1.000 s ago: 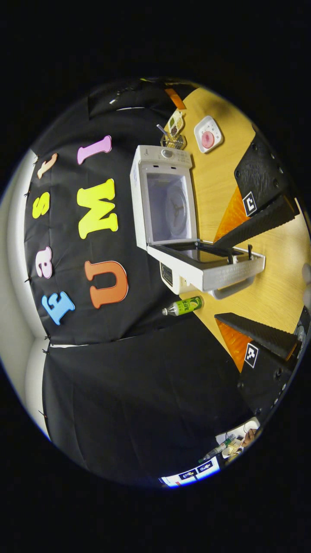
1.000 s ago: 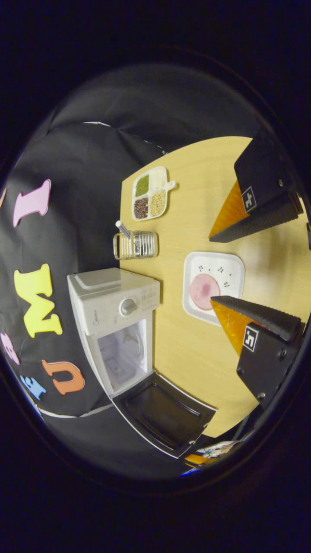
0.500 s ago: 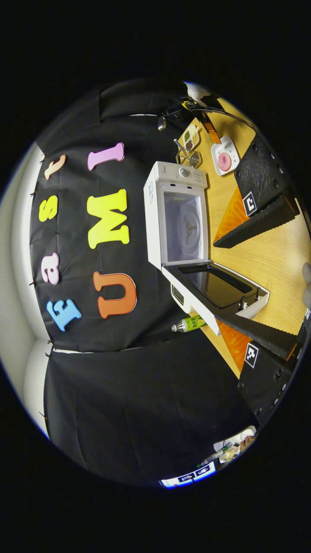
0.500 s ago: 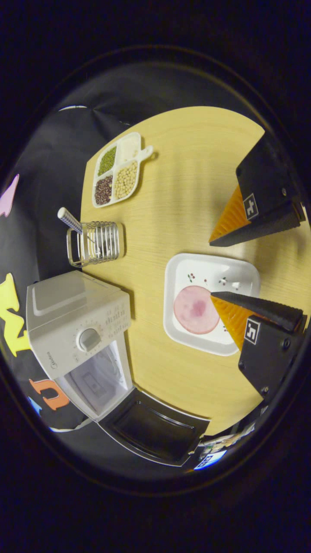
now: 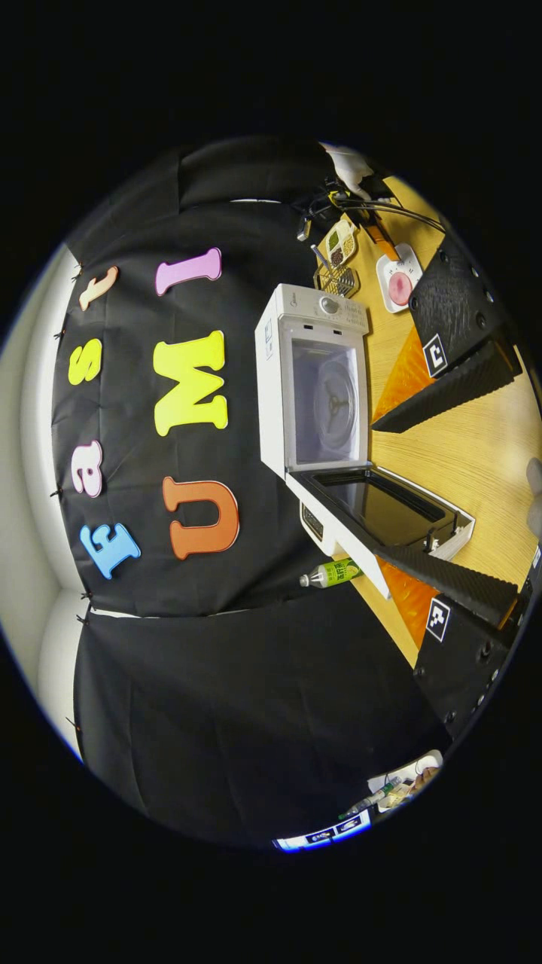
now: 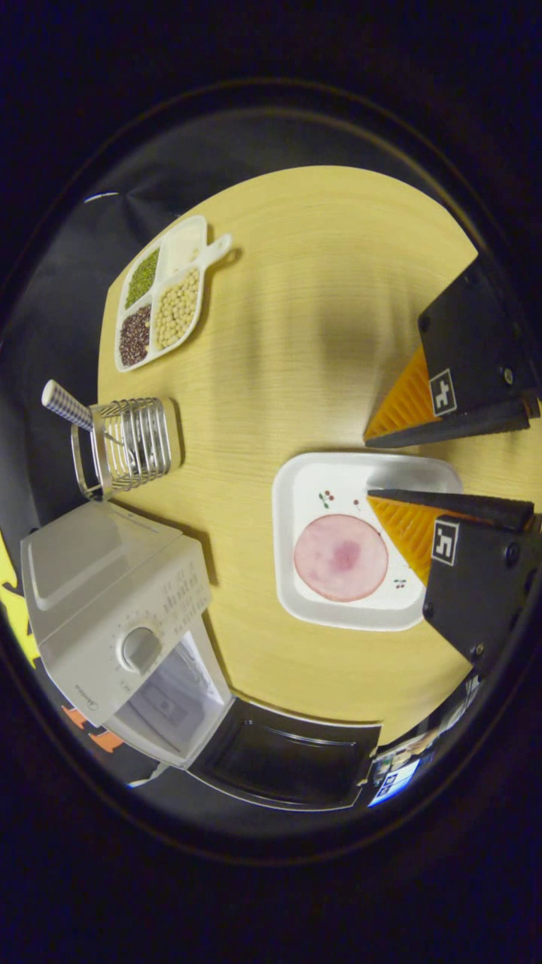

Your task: Open the microwave oven with the left hand, put the food in, and close the microwave oven.

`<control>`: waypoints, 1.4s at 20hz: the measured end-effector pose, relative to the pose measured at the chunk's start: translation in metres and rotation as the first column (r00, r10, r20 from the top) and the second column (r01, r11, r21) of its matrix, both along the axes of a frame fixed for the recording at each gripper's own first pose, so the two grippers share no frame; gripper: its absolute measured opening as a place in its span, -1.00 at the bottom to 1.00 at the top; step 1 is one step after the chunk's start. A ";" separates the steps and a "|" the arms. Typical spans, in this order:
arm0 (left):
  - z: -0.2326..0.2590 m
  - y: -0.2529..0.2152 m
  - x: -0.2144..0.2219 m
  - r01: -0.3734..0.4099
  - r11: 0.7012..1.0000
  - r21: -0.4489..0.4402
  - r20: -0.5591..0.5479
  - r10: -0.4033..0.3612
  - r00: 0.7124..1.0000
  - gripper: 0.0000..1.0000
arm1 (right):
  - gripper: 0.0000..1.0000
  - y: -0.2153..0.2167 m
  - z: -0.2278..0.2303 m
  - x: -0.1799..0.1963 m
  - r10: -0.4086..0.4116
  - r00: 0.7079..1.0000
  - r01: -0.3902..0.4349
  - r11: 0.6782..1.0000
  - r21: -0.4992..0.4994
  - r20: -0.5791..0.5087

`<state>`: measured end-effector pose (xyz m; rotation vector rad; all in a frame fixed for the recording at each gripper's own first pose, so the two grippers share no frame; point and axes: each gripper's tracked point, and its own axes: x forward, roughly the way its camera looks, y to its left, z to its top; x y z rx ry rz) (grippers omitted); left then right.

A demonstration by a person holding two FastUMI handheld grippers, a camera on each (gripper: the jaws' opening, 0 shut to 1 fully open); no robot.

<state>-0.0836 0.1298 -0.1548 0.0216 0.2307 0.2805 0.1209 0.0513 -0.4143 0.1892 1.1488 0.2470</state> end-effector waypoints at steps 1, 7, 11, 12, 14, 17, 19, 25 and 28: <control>-0.001 0.001 0.000 0.001 1.000 0.003 0.003 -0.001 1.000 0.80 | -0.34 -0.002 0.002 0.001 -0.006 1.000 0.005 1.000 -0.010 -0.012; -0.017 0.014 -0.003 -0.029 0.999 -0.025 -0.014 0.029 0.999 0.81 | -0.84 -0.002 -0.001 -0.003 -0.075 0.988 0.067 0.996 -0.065 -0.135; -0.025 0.023 -0.008 -0.056 0.997 -0.046 -0.016 0.056 0.998 0.80 | -0.92 -0.002 -0.001 -0.003 -0.083 0.985 0.070 0.994 -0.089 -0.149; -0.026 0.025 -0.009 -0.063 0.997 -0.051 -0.017 0.062 0.998 0.82 | -0.92 -0.001 -0.002 -0.005 -0.098 0.984 0.087 0.993 -0.074 -0.147; -0.029 0.030 -0.012 -0.075 0.996 -0.054 -0.023 0.074 0.997 0.81 | -0.92 0.005 -0.003 -0.008 -0.119 0.982 0.118 0.993 -0.015 -0.149; -0.029 0.035 -0.016 -0.080 0.996 -0.039 -0.036 0.079 0.996 0.81 | -0.92 0.013 0.000 -0.014 -0.154 0.978 0.168 0.981 0.093 -0.144; -0.028 0.038 -0.018 -0.077 0.997 -0.019 -0.046 0.076 0.996 0.81 | -0.93 0.017 0.004 -0.014 -0.185 0.974 0.205 0.965 0.162 -0.129; -0.009 0.028 -0.014 -0.042 0.999 0.021 -0.044 0.043 0.998 0.81 | -0.93 0.033 0.024 -0.014 -0.256 0.964 0.266 0.898 0.351 -0.076; -0.003 0.018 -0.008 -0.010 1.000 0.023 -0.048 0.011 0.999 0.81 | -1.00 0.044 0.042 -0.011 -0.298 0.954 0.284 0.861 0.422 -0.033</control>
